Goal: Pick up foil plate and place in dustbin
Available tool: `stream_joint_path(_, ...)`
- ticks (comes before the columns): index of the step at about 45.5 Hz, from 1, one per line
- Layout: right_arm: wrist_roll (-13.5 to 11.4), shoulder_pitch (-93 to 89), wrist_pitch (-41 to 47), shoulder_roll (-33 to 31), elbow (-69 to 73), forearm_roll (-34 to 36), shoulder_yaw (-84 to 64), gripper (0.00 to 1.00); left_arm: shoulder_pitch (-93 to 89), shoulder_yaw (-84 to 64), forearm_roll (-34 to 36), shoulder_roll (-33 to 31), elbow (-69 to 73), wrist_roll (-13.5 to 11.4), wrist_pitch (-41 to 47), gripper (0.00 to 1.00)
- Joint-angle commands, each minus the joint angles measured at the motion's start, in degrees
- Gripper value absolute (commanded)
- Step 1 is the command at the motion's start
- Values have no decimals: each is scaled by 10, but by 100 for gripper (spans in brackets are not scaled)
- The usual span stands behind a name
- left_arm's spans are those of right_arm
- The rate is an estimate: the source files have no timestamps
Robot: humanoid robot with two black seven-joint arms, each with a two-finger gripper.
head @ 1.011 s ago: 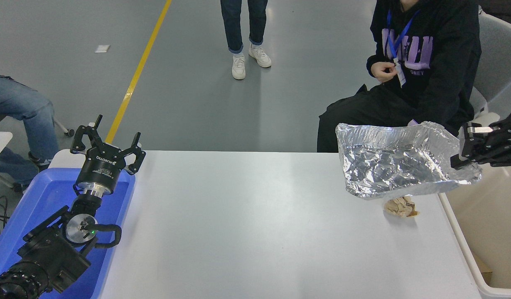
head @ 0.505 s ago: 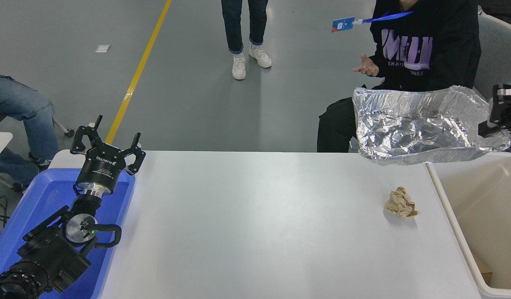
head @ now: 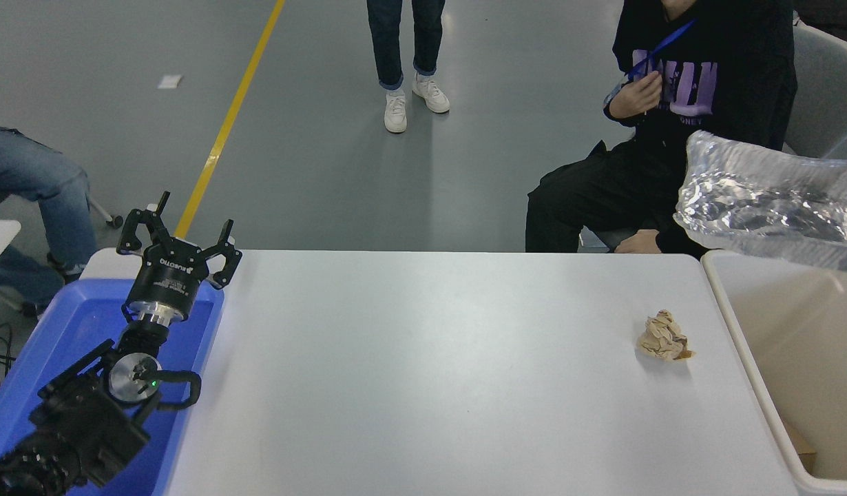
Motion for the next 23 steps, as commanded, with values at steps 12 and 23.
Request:
stream_joint_path(12,0,-540,-142,-62,-313,122,296,0,0,0,-1,0,0,-1,0,98)
stream_joint_path(23,-1,-775,-169,7,-472,128,466,0,0,0,-1,0,0,0,0,98)
